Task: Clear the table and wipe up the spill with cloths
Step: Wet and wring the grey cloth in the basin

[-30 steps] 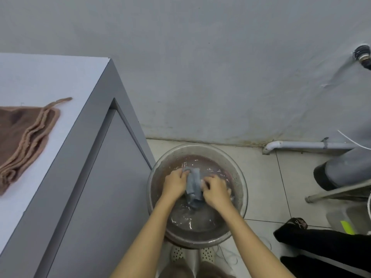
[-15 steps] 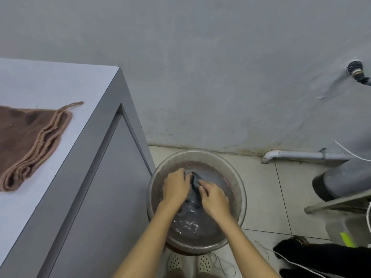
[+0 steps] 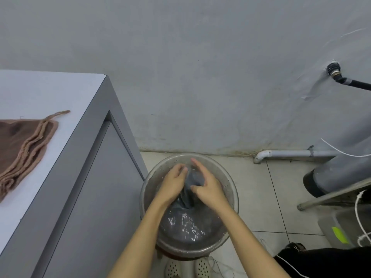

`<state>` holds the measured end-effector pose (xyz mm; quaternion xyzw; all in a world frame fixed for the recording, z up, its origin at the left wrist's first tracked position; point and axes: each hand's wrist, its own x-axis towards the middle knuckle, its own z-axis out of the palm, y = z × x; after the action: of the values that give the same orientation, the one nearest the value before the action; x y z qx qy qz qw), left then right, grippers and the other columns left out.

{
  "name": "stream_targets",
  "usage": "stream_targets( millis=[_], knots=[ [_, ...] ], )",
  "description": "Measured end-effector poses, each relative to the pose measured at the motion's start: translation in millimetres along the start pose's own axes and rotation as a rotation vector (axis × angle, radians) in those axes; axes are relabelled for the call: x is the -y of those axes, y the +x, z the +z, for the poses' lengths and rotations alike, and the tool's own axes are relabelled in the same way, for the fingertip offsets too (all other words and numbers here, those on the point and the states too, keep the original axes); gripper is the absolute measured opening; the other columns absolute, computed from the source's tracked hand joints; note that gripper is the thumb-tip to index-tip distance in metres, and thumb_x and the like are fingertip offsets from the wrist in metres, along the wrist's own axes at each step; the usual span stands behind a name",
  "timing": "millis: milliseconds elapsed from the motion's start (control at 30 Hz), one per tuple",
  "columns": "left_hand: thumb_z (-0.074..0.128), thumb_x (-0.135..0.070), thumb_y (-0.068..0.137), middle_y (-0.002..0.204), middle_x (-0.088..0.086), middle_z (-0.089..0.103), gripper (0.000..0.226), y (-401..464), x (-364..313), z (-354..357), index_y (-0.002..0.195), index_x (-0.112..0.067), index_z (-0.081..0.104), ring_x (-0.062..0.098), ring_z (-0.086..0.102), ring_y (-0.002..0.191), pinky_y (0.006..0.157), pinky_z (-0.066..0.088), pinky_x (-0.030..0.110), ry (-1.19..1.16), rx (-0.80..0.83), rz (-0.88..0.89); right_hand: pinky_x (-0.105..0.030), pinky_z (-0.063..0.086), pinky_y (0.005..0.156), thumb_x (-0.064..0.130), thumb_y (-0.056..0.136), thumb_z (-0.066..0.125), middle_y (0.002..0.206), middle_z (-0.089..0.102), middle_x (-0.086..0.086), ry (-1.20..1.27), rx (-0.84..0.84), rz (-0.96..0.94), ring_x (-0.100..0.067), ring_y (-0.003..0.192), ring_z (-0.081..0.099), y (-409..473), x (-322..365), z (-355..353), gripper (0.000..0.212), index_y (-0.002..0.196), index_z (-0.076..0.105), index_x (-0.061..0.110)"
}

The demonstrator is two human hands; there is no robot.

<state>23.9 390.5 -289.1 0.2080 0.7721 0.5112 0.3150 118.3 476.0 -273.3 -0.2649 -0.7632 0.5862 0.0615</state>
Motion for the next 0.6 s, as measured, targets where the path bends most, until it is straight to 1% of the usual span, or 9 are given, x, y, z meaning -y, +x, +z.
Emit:
stream_targets(
  millis=[67, 133, 200, 267, 367, 433, 500, 533, 600],
  knots=[
    [0.047, -0.015, 0.096, 0.077, -0.010, 0.061, 0.022, -4, -20, -3, 0.081, -0.027, 0.058, 0.004, 0.057, 0.076, 0.071, 0.044, 0.023, 0.030, 0.069, 0.076, -0.023, 0.044, 0.097, -0.015, 0.076, 0.047, 0.128, 0.056, 0.010, 0.121, 0.040, -0.112, -0.006, 0.119, 0.052, 2, 18, -6, 0.067, 0.130, 0.052, 0.024],
    [0.050, -0.007, 0.092, 0.072, -0.011, 0.063, 0.026, -10, -44, -8, 0.076, -0.025, 0.061, -0.003, 0.057, 0.069, 0.066, 0.043, 0.015, 0.035, 0.091, 0.146, -0.023, 0.046, 0.097, -0.014, 0.078, 0.049, 0.115, 0.062, 0.007, 0.173, 0.044, -0.159, -0.006, 0.112, 0.056, 4, 30, -12, 0.054, 0.120, 0.057, 0.019],
    [0.055, -0.007, 0.088, 0.076, -0.005, 0.069, 0.020, -13, -64, -16, 0.077, -0.019, 0.066, 0.000, 0.060, 0.071, 0.068, 0.044, 0.014, 0.033, 0.098, 0.220, -0.022, 0.050, 0.090, -0.003, 0.083, 0.056, 0.108, 0.065, 0.005, 0.216, 0.028, -0.140, -0.010, 0.105, 0.061, 5, 35, -15, 0.040, 0.112, 0.058, 0.025],
    [0.057, -0.016, 0.081, 0.074, 0.000, 0.067, 0.011, -17, -80, -25, 0.073, -0.017, 0.065, 0.005, 0.058, 0.070, 0.068, 0.043, 0.021, 0.044, 0.129, 0.290, -0.017, 0.050, 0.082, 0.006, 0.088, 0.059, 0.102, 0.067, 0.012, 0.252, 0.030, -0.103, -0.005, 0.099, 0.063, 2, 35, -17, 0.030, 0.104, 0.059, 0.032],
    [0.055, -0.019, 0.077, 0.065, -0.001, 0.059, 0.011, -24, -98, -36, 0.069, -0.012, 0.061, 0.007, 0.053, 0.066, 0.064, 0.040, 0.021, -0.048, 0.173, 0.350, -0.015, 0.050, 0.071, 0.028, 0.089, 0.062, 0.086, 0.070, 0.012, 0.259, 0.067, -0.088, -0.001, 0.086, 0.065, -6, 30, -18, 0.011, 0.099, 0.065, 0.024],
    [0.054, -0.015, 0.078, 0.062, -0.004, 0.054, 0.011, -30, -112, -42, 0.068, -0.010, 0.058, 0.007, 0.050, 0.061, 0.058, 0.039, 0.017, -0.185, 0.175, 0.415, -0.018, 0.049, 0.065, 0.042, 0.083, 0.065, 0.077, 0.070, 0.010, 0.173, 0.073, -0.064, -0.003, 0.077, 0.066, -10, 22, -17, 0.024, 0.090, 0.065, 0.019],
    [0.053, -0.012, 0.078, 0.062, -0.005, 0.053, 0.013, -33, -122, -49, 0.066, -0.014, 0.058, 0.006, 0.049, 0.061, 0.057, 0.039, 0.015, -0.313, 0.126, 0.489, -0.024, 0.053, 0.065, 0.054, 0.077, 0.066, 0.078, 0.070, 0.003, 0.110, 0.080, -0.019, -0.010, 0.077, 0.067, -10, 13, -16, 0.042, 0.089, 0.065, 0.014],
    [0.053, -0.011, 0.077, 0.063, -0.005, 0.054, 0.015, -33, -126, -51, 0.065, -0.016, 0.059, 0.007, 0.050, 0.062, 0.059, 0.040, 0.015, -0.371, 0.090, 0.508, -0.025, 0.053, 0.064, 0.053, 0.077, 0.066, 0.078, 0.069, 0.001, 0.122, 0.078, -0.008, -0.012, 0.077, 0.067, -11, 12, -17, 0.043, 0.089, 0.064, 0.011],
    [0.053, -0.013, 0.079, 0.066, -0.005, 0.056, 0.013, -32, -126, -55, 0.068, -0.015, 0.059, 0.007, 0.051, 0.066, 0.061, 0.041, 0.015, -0.410, 0.048, 0.502, -0.024, 0.052, 0.063, 0.040, 0.084, 0.065, 0.078, 0.066, -0.003, 0.220, 0.052, -0.016, -0.012, 0.075, 0.065, -11, 15, -20, 0.032, 0.088, 0.064, 0.008]
  ],
)
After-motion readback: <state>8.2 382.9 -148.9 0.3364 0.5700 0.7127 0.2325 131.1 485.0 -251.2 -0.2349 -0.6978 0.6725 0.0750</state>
